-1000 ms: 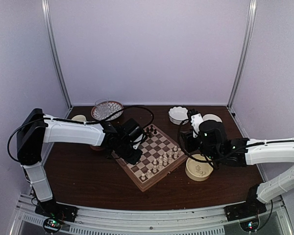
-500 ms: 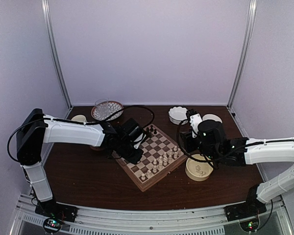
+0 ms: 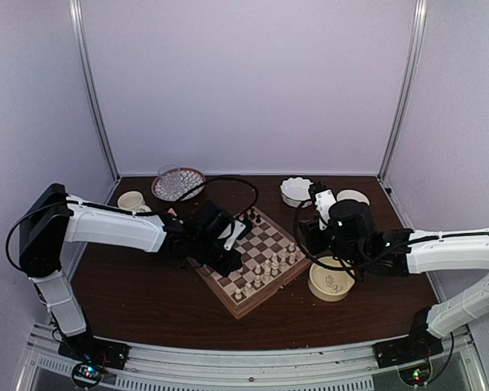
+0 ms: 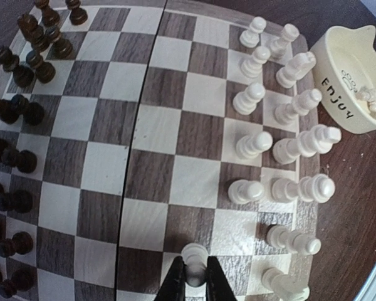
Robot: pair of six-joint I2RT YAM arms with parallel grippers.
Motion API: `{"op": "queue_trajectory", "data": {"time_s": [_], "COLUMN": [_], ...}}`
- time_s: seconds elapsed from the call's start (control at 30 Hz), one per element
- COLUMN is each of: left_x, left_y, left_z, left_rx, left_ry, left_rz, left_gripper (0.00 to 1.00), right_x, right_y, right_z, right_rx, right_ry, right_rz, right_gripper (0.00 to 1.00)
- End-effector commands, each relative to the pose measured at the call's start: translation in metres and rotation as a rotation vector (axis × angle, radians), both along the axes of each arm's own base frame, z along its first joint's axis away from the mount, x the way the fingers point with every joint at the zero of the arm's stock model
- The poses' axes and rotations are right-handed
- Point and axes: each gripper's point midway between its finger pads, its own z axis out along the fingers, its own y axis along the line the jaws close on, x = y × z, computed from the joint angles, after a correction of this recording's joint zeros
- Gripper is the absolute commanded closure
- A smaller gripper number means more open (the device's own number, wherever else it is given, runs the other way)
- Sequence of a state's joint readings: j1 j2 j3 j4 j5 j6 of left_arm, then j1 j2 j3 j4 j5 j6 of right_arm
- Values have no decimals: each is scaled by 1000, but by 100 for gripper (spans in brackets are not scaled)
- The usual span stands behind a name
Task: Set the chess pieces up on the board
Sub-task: Pick up the pawn from the chessboard, then place the pawn on c2.
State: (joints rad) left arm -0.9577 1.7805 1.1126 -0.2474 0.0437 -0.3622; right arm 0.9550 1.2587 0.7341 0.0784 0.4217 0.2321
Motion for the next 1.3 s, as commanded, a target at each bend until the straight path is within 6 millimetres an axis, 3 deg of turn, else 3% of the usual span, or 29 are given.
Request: {"op": "queue_trajectory", "data": {"time_s": [0.0,0.57,1.27], "left_x": [-3,-15,-12], "left_y": [-22,-36,-38], "left_z": [21,16,0], "left_rx": [-109,-98,-17], "left_ry": [-42,-17,-16], "left_rz": [-73,-122,-117], "left_gripper": [91,90,86], "right_x": [1,0,-1], "right_y": [2,2,3], "right_z": [14,14,15], "right_rx": [26,27,29], "right_ry": [-15,-12,-11], "right_rz": [6,12,19], "right_gripper": [55,55,55]}}
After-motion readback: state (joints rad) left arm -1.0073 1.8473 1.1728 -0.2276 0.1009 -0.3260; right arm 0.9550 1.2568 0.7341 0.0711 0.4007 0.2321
